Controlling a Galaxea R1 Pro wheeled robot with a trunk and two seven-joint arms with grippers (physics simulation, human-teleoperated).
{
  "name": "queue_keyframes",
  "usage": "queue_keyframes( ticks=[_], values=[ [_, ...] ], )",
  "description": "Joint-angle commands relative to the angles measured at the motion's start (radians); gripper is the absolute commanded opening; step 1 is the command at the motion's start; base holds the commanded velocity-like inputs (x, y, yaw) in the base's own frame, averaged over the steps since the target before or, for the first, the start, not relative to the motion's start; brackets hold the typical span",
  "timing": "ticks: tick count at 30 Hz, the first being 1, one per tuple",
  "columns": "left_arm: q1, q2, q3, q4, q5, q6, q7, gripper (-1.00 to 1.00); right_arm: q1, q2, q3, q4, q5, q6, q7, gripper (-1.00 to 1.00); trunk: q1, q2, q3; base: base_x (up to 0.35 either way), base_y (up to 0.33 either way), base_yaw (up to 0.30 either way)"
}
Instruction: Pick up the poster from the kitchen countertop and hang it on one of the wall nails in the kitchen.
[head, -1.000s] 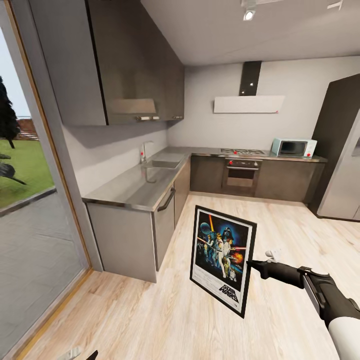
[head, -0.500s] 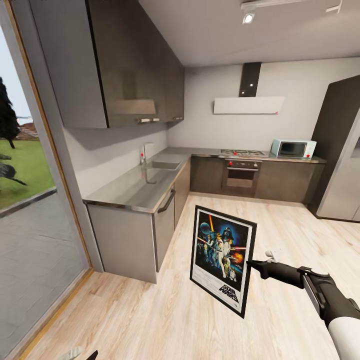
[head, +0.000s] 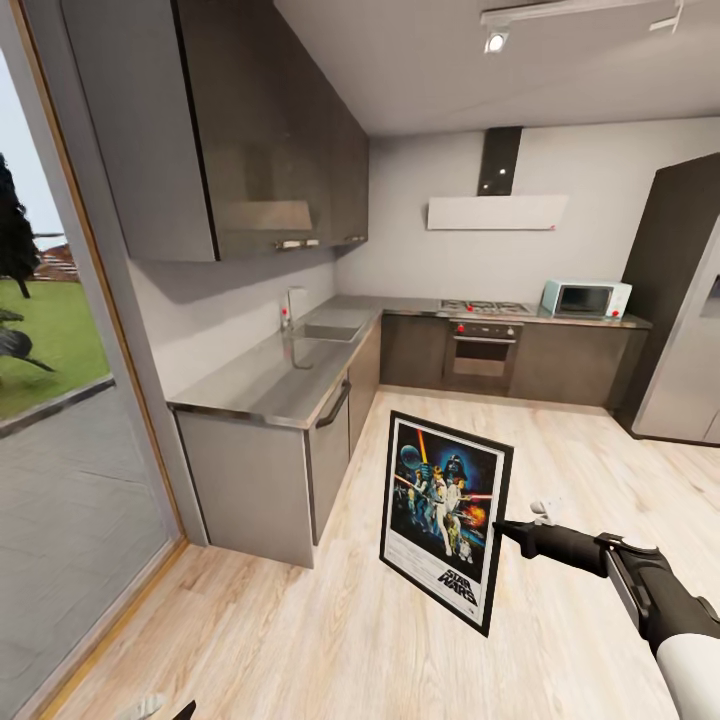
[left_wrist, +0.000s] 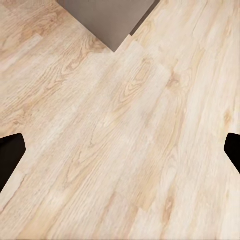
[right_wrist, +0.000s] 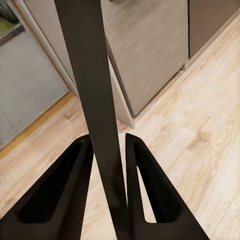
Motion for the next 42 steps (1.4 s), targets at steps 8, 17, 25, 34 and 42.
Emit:
queue_keyframes(
  ticks=[8,17,25,34,42],
  values=[
    [-0.001,0.0,-0.001,0.002,0.002,-0.004,-0.003,1.0,-0.001,0.001,-0.005,-0.002,0.004,0.011,0.008,-1.0,-0.031,0.055,0.024,0.0,0.0,0.0],
    [-0.001,0.0,-0.001,0.001,0.002,-0.004,-0.003,1.0,-0.001,0.002,-0.005,-0.002,0.004,0.011,0.008,-1.0,-0.065,0.118,0.052,0.0,0.0,0.0],
    [-0.001,0.0,-0.001,0.001,0.002,-0.004,-0.003,1.0,-0.001,0.002,-0.005,-0.001,0.004,0.01,0.008,-1.0,-0.096,0.174,0.077,0.0,0.0,0.0],
    [-0.001,0.0,-0.001,0.002,0.002,-0.004,-0.003,1.0,-0.001,0.003,-0.004,-0.001,0.004,0.01,0.006,-1.0,-0.13,0.237,0.105,0.0,0.0,0.0],
    [-0.001,0.0,-0.001,0.002,0.002,-0.004,-0.003,1.0,-0.001,0.004,-0.004,-0.001,0.004,0.01,0.006,-1.0,-0.161,0.293,0.13,0.0,0.0,0.0]
  ],
)
